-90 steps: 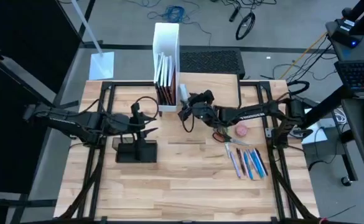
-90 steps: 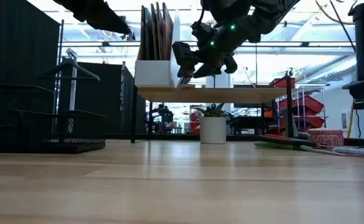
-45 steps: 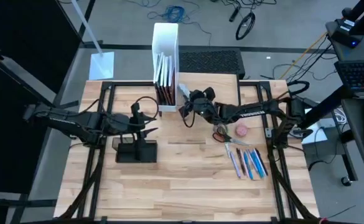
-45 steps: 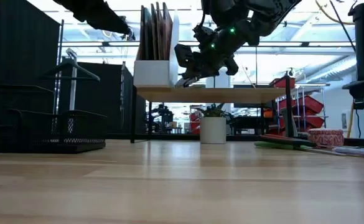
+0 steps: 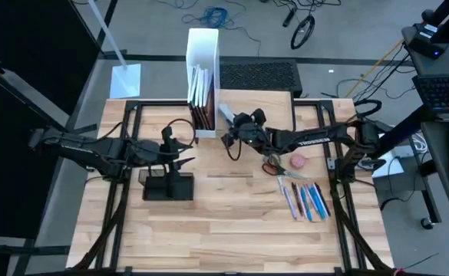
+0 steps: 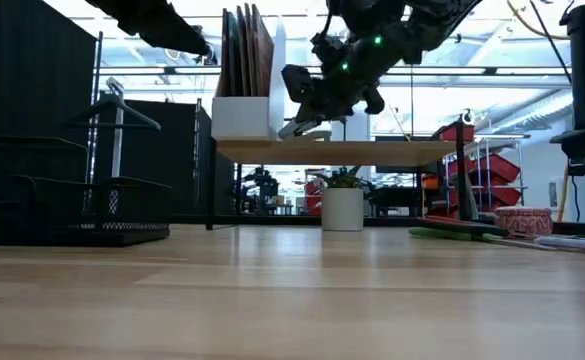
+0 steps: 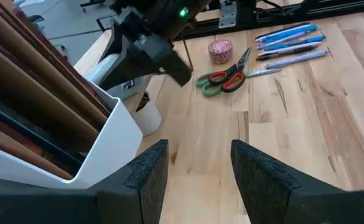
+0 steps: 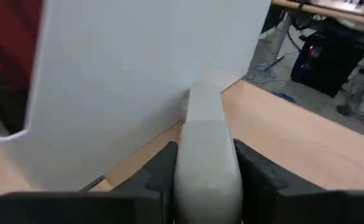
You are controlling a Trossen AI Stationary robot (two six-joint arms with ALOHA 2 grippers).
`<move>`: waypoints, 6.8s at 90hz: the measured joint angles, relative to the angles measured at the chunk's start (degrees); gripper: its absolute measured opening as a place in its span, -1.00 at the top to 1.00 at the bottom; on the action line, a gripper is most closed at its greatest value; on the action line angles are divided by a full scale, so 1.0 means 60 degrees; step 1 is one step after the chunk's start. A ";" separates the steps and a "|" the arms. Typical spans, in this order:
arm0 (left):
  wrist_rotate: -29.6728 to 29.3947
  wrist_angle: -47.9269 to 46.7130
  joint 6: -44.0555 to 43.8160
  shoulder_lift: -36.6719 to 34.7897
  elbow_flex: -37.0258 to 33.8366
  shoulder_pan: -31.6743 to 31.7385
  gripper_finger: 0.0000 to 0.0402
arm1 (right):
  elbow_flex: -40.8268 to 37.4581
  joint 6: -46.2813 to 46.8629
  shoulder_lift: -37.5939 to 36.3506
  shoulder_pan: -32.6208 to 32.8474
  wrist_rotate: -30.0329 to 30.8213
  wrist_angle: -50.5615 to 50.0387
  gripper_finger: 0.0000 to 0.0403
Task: Stock shelves
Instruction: Remove the white stapler from the shelf, then remove the purple book from the white bookshelf on the shelf
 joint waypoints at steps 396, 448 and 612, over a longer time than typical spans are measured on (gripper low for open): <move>-0.3710 0.0151 -0.0565 0.0342 0.2188 0.1391 0.19 | -0.2084 -0.0427 -0.1434 0.2443 -0.0942 -0.1359 -0.26; -0.2705 0.1012 -0.0488 0.1110 0.2178 0.2494 0.19 | -0.2084 -0.0248 -0.0124 0.2396 -0.0939 -0.0455 -0.26; -0.2762 -0.0045 0.1734 0.1038 0.5116 0.2295 0.95 | -0.2084 -0.0001 -0.0304 0.2414 -0.0983 -0.0327 -0.26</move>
